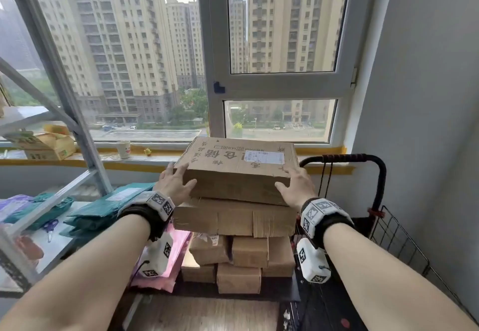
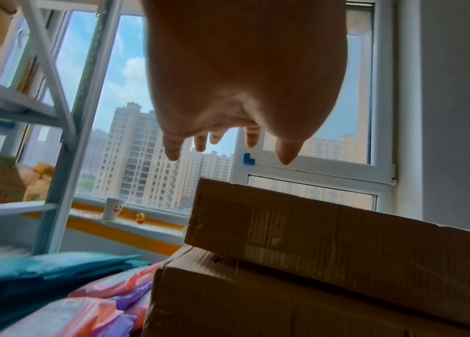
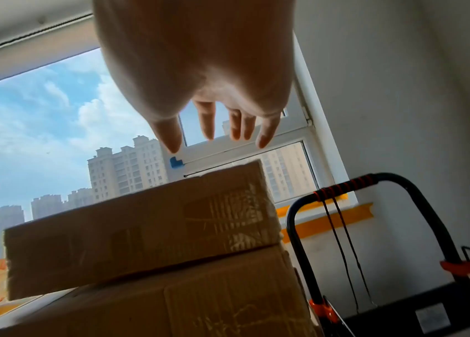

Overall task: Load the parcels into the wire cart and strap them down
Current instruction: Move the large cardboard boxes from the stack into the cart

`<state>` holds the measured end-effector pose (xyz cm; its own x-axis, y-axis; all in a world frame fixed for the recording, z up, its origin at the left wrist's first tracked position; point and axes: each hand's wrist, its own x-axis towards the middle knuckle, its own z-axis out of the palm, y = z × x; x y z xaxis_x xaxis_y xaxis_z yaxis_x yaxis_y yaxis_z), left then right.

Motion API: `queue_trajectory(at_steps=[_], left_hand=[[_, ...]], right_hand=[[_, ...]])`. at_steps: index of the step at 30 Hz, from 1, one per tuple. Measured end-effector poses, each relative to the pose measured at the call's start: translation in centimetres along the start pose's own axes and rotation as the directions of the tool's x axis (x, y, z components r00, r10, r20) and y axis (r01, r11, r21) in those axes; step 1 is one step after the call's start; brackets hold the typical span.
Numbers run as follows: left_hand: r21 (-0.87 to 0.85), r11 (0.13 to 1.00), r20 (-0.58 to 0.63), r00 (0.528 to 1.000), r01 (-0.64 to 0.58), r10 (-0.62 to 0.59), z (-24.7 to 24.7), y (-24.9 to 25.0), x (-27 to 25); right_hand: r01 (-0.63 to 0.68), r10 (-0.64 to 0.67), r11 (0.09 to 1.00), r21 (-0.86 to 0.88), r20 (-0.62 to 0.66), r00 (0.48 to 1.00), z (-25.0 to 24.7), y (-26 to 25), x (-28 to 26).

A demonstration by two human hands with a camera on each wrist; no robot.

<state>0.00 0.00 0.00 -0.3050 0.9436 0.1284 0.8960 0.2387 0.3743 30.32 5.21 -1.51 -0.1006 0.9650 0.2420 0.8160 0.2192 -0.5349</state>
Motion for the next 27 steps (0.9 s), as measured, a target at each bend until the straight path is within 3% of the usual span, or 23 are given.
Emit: queue_trajectory(at_steps=[8, 13, 17, 27], left_hand=[[-0.275, 0.95, 0.031, 0.989, 0.149, -0.146, 2.7, -3.1, 5.2], [-0.483, 0.851, 0.049, 0.976, 0.207, -0.21, 3.3, -4.2, 7.4], [-0.506, 0.828, 0.038, 0.965, 0.243, -0.26, 3.3, -4.5, 7.6], [-0.523, 0.831, 0.016, 0.977, 0.19, -0.214, 3.2, -4.7, 7.4]], right_hand=[[-0.287, 0.309, 0.912, 0.294, -0.031, 0.95, 2.3, 1.7, 2.3], [-0.294, 0.346, 0.827, 0.48, -0.02, 0.938, 3.5, 2.3, 3.5], [-0.305, 0.382, 0.764, 0.568, -0.019, 0.924, 3.7, 2.4, 4.1], [-0.311, 0.431, 0.712, 0.63, -0.043, 0.901, 4.0, 2.6, 4.4]])
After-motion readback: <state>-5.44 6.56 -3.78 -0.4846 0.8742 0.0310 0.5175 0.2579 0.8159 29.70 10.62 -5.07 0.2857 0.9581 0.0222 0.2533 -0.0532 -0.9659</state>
